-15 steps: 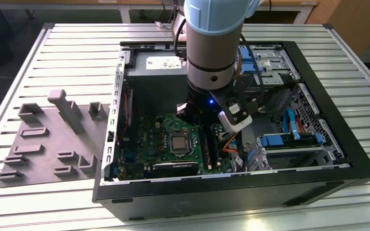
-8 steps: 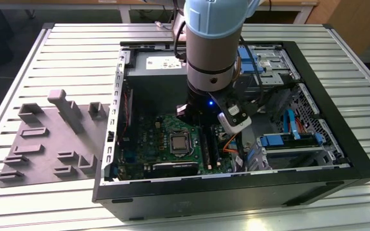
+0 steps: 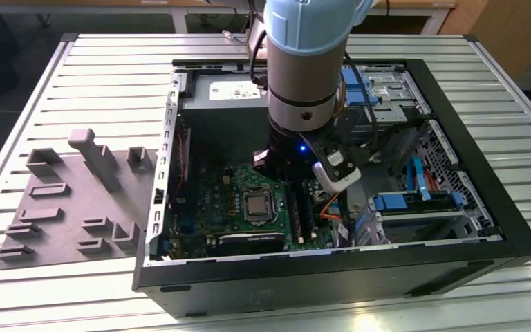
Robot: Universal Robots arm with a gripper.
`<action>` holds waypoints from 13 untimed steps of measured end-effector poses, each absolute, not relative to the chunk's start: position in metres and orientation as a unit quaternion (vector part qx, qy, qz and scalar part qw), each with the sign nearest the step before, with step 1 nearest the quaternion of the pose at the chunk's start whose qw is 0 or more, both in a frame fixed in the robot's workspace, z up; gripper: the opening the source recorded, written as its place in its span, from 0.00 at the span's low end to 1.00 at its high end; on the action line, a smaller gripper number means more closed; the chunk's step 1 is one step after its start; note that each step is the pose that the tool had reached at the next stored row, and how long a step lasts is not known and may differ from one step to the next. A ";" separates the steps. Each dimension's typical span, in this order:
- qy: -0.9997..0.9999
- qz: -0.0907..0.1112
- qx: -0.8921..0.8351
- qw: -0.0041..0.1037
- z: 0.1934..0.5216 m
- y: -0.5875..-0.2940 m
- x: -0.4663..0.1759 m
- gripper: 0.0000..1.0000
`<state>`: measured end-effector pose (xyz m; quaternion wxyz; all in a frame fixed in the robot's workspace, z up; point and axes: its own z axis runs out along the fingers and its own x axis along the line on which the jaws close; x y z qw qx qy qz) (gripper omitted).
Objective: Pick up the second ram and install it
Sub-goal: 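Insert the second ram into the second slot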
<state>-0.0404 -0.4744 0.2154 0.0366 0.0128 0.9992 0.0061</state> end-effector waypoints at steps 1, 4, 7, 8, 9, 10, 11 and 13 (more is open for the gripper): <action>0.999 0.006 0.013 0.037 0.215 -0.474 -0.040 0.13; 0.999 0.006 0.013 0.037 0.215 -0.474 -0.040 0.19; 0.999 0.006 0.013 0.037 0.215 -0.474 -0.040 0.19; 0.999 0.006 0.013 0.037 0.216 -0.474 -0.040 0.19; 0.999 0.006 0.013 0.037 0.217 -0.474 -0.040 0.19; 0.999 0.006 0.013 0.037 0.218 -0.474 -0.040 0.19; 0.999 0.006 0.013 0.037 0.219 -0.474 -0.040 0.19; 0.999 0.006 0.013 0.037 0.223 -0.474 -0.040 0.19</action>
